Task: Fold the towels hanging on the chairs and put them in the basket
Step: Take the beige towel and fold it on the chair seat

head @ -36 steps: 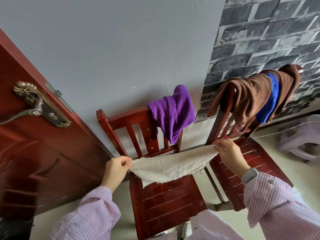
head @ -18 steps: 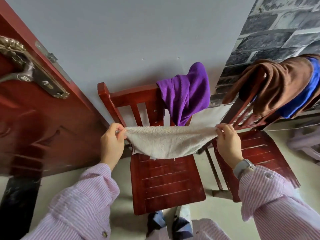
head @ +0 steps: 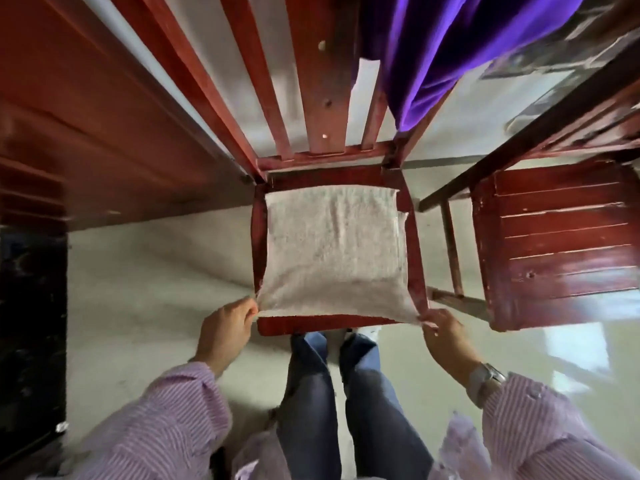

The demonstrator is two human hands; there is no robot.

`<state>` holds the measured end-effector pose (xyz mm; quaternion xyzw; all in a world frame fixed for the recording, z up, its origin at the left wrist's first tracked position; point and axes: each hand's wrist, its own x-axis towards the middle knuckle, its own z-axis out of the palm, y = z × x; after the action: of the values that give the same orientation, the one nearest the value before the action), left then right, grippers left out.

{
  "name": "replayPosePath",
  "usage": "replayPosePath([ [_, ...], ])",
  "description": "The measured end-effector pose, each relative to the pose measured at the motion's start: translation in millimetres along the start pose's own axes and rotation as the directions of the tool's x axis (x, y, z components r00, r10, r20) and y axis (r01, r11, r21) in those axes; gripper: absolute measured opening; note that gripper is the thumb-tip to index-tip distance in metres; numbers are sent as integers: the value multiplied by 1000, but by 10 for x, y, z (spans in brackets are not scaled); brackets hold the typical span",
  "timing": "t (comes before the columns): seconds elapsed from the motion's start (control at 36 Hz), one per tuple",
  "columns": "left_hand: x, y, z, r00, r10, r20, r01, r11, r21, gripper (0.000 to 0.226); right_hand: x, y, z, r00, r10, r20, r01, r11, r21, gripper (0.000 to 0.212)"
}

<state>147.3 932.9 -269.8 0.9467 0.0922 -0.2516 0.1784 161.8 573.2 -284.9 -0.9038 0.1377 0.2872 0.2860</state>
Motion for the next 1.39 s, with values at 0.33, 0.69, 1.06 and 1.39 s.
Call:
replayPosePath([
  [0.33, 868, -38, 666, 999, -30, -21, 29, 997, -71, 20, 827, 82, 360, 993, -8, 119, 27, 988, -154, 25],
  [0.69, 2427, 260, 494, 981, 144, -127, -133, 987, 88, 50, 2332, -815, 275, 975, -203, -93, 190, 972, -135, 47],
  [1.06, 2630, 253, 298, 965, 176, -197, -181, 983, -9, 24, 2545, -943, 254, 964, -205, -169, 161, 958, -238, 24],
  [1.39, 1738, 431, -48, 282, 167, 945, -233, 967, -102, 14, 1448, -563, -100, 554, 4, 833, 2, 1000, -6, 13],
])
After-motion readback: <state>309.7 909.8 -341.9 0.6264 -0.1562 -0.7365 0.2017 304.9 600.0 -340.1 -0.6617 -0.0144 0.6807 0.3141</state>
